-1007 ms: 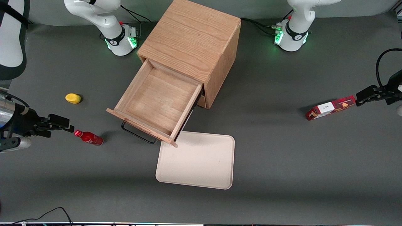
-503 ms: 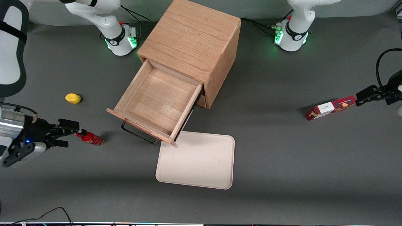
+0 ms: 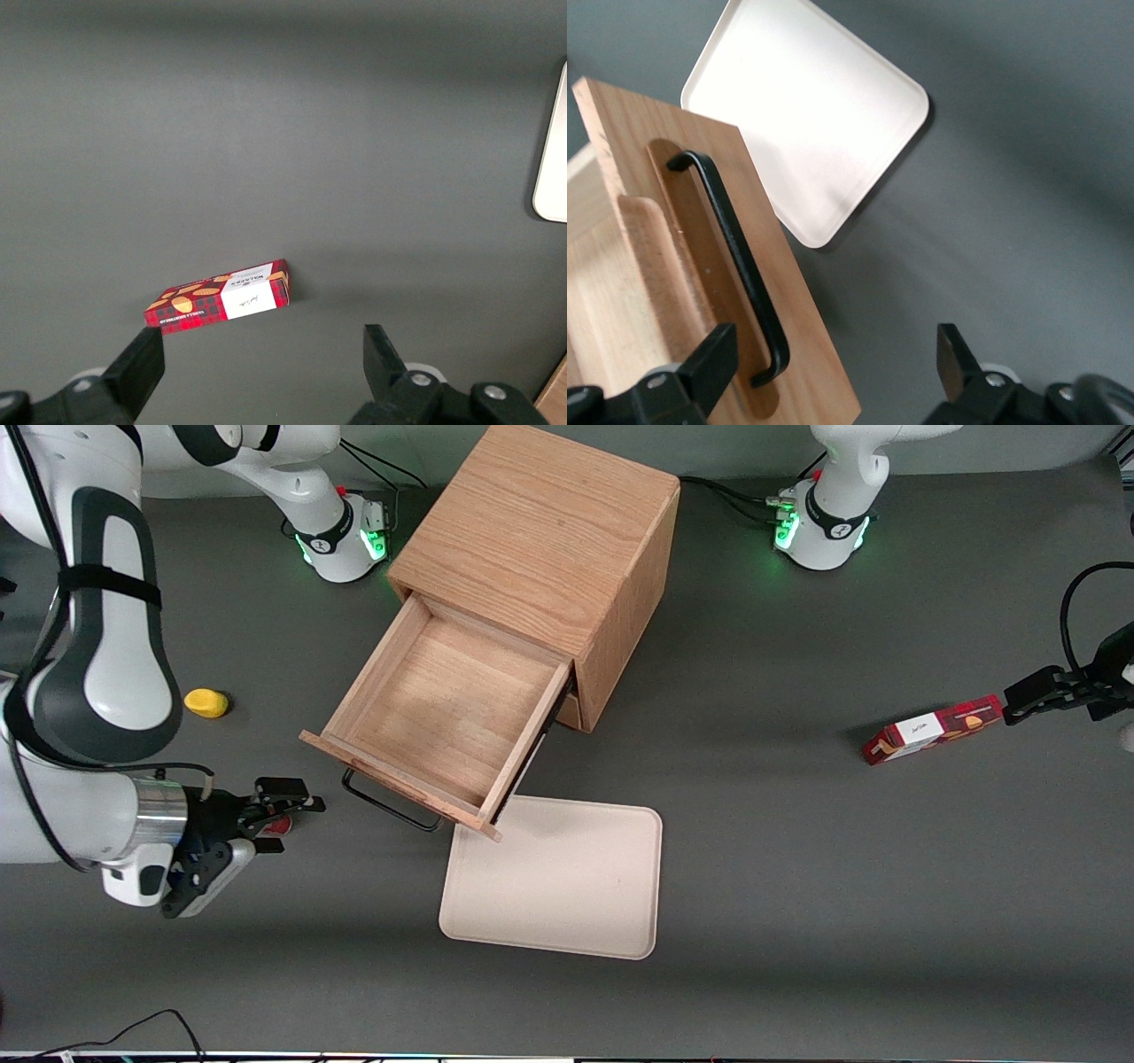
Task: Close top drawer
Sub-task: 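Press the right gripper against the drawer front beside the black handle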
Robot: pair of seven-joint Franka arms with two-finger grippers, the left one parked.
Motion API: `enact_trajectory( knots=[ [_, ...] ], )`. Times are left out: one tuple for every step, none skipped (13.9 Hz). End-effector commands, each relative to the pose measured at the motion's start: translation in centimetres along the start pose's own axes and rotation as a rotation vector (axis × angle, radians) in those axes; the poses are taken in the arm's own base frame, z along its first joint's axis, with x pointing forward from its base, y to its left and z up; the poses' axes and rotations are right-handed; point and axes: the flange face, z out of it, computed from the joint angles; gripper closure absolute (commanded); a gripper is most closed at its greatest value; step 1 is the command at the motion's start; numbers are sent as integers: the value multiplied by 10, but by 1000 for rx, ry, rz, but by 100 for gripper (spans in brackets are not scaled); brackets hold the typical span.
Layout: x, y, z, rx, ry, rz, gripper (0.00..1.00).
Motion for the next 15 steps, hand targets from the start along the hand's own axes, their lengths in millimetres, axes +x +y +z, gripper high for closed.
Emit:
enact_trajectory(
  knots=[
    [6,6,3,40,24,-51,0],
    [8,7,8,51,22,-50,0],
    [9,7,14,56,15,-57,0],
    [11,5,18,61,11,-62,0],
    [13,5,26,72,4,-65,0],
    [14,4,30,78,1,-67,0],
    [16,2,36,84,-5,-69,0],
    [18,-2,39,89,-8,-72,0],
    [19,-6,41,92,-12,-75,0],
    [20,-7,43,95,-15,-76,0],
    [21,-6,47,97,-19,-75,0],
    [22,-7,52,101,-25,-78,0],
    [24,-9,55,105,-27,-81,0],
    [25,-11,61,114,-33,-83,0],
    [26,-12,63,117,-34,-84,0]
  ],
)
